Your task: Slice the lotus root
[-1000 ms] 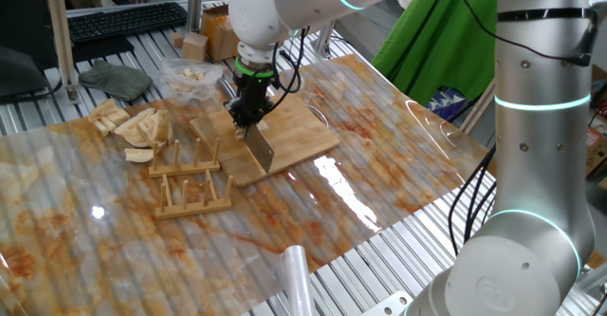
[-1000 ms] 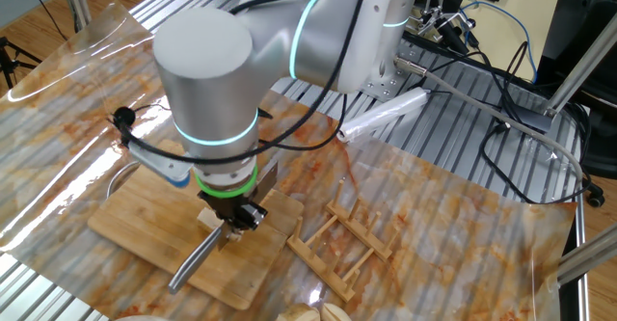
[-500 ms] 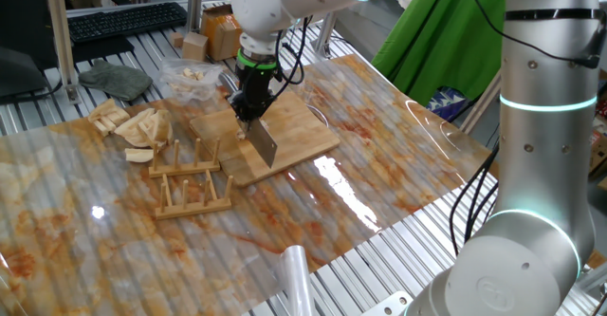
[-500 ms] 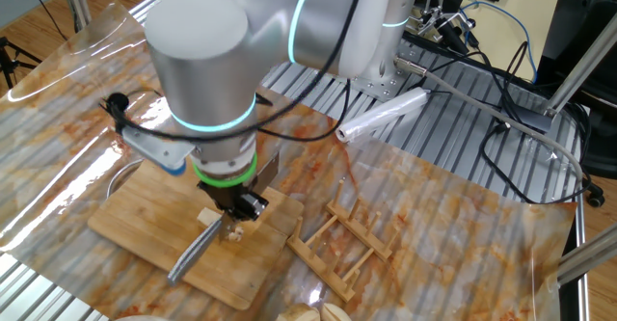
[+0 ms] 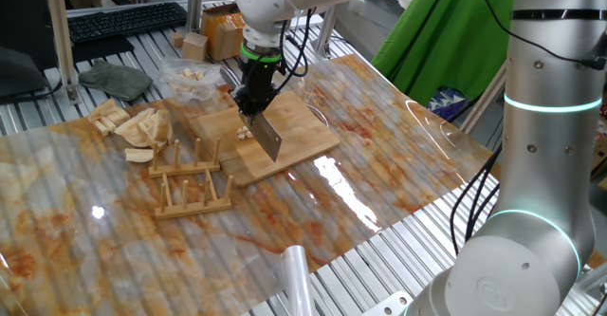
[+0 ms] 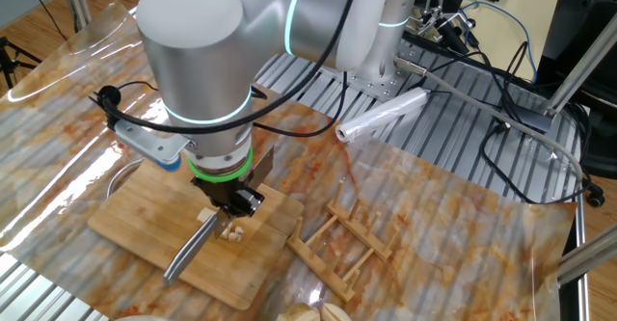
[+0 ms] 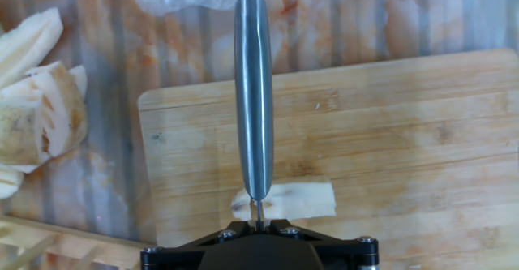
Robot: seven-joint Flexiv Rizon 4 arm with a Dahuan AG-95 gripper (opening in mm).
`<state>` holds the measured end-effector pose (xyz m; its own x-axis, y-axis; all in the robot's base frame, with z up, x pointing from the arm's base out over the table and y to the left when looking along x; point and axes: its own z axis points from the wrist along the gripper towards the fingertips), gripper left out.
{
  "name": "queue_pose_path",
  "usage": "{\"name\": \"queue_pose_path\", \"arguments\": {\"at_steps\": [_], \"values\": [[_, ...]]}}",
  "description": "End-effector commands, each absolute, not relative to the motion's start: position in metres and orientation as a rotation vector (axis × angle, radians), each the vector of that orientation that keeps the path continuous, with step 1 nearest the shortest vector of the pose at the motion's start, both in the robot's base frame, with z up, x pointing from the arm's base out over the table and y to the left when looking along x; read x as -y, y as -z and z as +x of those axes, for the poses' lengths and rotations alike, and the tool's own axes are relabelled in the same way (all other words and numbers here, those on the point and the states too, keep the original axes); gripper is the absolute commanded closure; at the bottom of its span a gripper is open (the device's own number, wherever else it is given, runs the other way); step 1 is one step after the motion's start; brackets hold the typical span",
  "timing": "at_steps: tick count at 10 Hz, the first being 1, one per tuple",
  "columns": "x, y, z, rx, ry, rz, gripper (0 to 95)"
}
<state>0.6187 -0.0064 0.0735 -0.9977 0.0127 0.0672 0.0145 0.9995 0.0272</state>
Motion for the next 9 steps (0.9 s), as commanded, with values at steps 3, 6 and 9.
{"name": "queue_pose_path", "arguments": {"at_steps": [3, 6, 9], "values": [[0.0088, -0.0751, 0.6193, 3.078, 0.013, 0.020, 95.0], [0.0103, -0.0748, 0.6202, 3.080, 0.015, 0.040, 95.0], [0.0141, -0.0716, 0.6220, 3.082, 0.014, 0.054, 95.0]]}}
